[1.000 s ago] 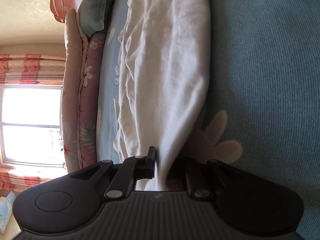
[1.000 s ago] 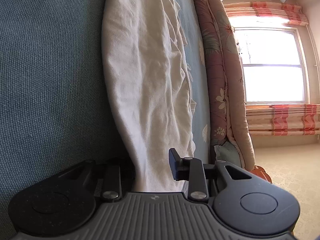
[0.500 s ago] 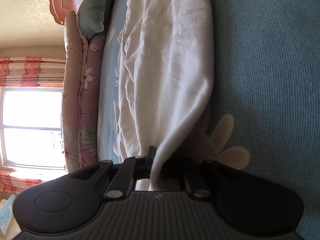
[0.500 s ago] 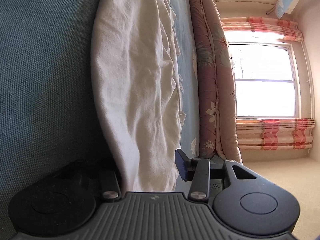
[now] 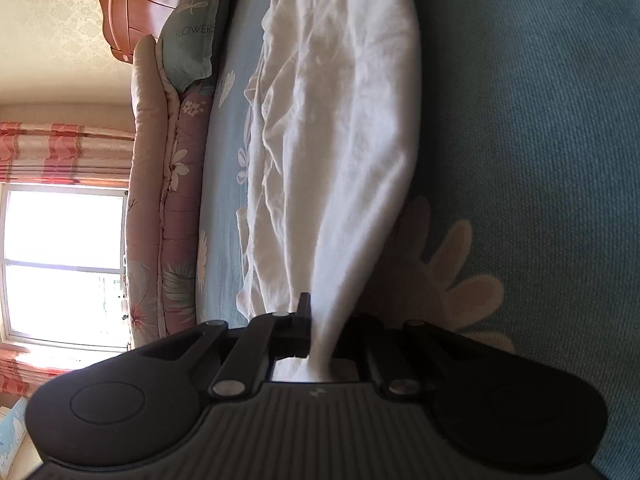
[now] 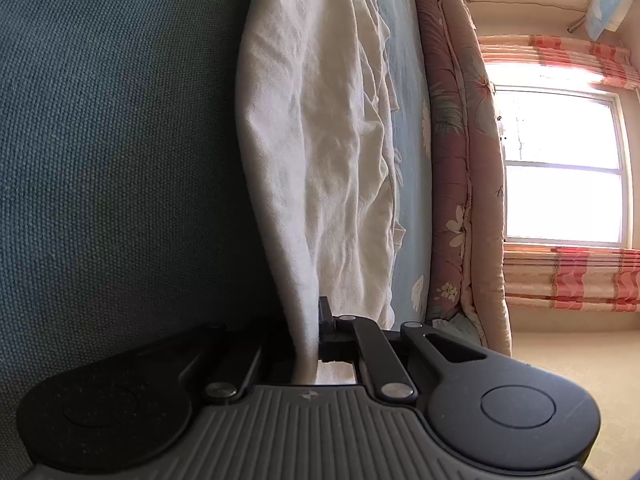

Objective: Fold clothes

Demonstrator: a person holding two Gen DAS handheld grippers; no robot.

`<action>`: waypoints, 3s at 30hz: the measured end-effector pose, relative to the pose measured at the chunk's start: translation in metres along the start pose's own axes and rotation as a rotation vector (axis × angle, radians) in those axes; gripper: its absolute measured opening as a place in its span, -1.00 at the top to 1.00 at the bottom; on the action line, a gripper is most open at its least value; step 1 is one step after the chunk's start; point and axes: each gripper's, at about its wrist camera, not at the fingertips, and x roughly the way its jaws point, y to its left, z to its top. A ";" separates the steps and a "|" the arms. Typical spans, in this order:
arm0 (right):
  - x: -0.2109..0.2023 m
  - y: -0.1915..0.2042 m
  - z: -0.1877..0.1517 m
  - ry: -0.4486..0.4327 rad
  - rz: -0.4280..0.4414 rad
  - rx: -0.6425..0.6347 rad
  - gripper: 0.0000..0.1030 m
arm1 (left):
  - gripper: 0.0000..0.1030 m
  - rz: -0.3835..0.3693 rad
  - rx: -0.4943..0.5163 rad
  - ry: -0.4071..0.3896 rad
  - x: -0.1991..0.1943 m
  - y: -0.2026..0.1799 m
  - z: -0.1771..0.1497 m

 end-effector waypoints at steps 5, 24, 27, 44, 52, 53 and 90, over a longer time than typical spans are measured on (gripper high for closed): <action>-0.013 -0.010 0.001 -0.013 0.018 0.002 0.87 | 0.99 0.013 -0.002 -0.008 -0.012 0.007 -0.001; -0.141 0.016 -0.004 -0.032 0.152 -0.013 0.87 | 0.98 -0.042 0.084 -0.029 -0.148 -0.040 -0.013; -0.160 0.032 -0.004 -0.031 0.174 -0.020 0.87 | 0.98 -0.045 0.064 -0.032 -0.168 -0.048 -0.014; -0.218 0.035 -0.056 0.023 0.416 0.102 0.05 | 0.77 -0.436 -0.187 -0.050 -0.229 -0.026 -0.064; -0.209 -0.032 -0.084 -0.028 0.501 0.697 -0.08 | 0.22 -0.528 -0.792 -0.037 -0.180 0.042 -0.071; -0.203 -0.030 -0.084 -0.033 0.527 0.767 -0.08 | 0.22 -0.551 -0.843 -0.030 -0.173 0.040 -0.072; -0.159 0.054 -0.094 -0.058 0.434 1.439 -1.00 | -0.52 -0.751 -1.550 0.169 -0.153 -0.001 -0.136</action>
